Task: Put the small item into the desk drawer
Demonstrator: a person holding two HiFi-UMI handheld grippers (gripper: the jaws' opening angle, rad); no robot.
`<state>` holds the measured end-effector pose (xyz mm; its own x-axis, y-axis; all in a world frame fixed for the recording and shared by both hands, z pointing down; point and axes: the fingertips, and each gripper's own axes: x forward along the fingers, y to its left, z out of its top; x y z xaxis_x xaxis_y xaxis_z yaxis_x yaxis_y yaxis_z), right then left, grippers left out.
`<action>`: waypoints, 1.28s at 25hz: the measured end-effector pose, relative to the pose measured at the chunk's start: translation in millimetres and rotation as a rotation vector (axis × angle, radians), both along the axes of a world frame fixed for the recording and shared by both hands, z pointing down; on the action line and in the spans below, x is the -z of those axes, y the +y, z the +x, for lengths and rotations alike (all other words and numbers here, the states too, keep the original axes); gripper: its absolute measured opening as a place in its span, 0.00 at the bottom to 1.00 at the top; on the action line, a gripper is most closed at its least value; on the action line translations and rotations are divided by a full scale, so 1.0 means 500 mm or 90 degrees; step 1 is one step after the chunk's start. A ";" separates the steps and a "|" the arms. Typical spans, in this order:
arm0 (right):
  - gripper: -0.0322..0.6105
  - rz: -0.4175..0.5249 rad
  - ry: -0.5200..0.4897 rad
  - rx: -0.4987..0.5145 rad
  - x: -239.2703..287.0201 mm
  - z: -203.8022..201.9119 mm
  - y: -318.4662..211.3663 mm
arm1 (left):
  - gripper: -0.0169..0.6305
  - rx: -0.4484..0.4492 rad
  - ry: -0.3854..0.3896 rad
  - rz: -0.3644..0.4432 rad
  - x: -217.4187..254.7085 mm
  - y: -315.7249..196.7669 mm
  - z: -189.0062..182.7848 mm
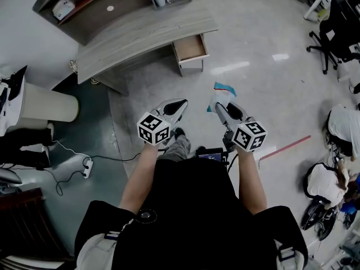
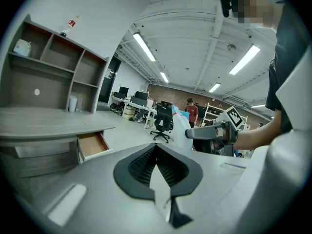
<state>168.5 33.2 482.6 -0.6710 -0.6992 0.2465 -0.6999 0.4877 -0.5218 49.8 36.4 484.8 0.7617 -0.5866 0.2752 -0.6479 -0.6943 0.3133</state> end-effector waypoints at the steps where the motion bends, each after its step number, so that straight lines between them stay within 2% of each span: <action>1: 0.27 -0.001 0.000 0.001 -0.001 -0.002 -0.003 | 0.03 0.001 0.001 -0.001 -0.002 -0.003 -0.002; 7: 0.27 -0.003 0.009 -0.001 -0.009 -0.010 -0.031 | 0.03 0.002 0.014 -0.004 -0.014 -0.043 -0.007; 16: 0.27 -0.001 0.032 -0.026 -0.005 0.012 -0.118 | 0.03 -0.029 0.036 -0.001 -0.018 -0.143 0.021; 32: 0.27 -0.011 0.052 -0.034 -0.002 -0.047 -0.299 | 0.03 -0.050 0.058 -0.008 -0.017 -0.336 -0.021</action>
<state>145.0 -116.0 483.5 -0.6106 -0.7286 0.3104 -0.7648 0.4407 -0.4700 39.2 -131.5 493.3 0.8278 -0.5205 0.2092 -0.5594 -0.7380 0.3775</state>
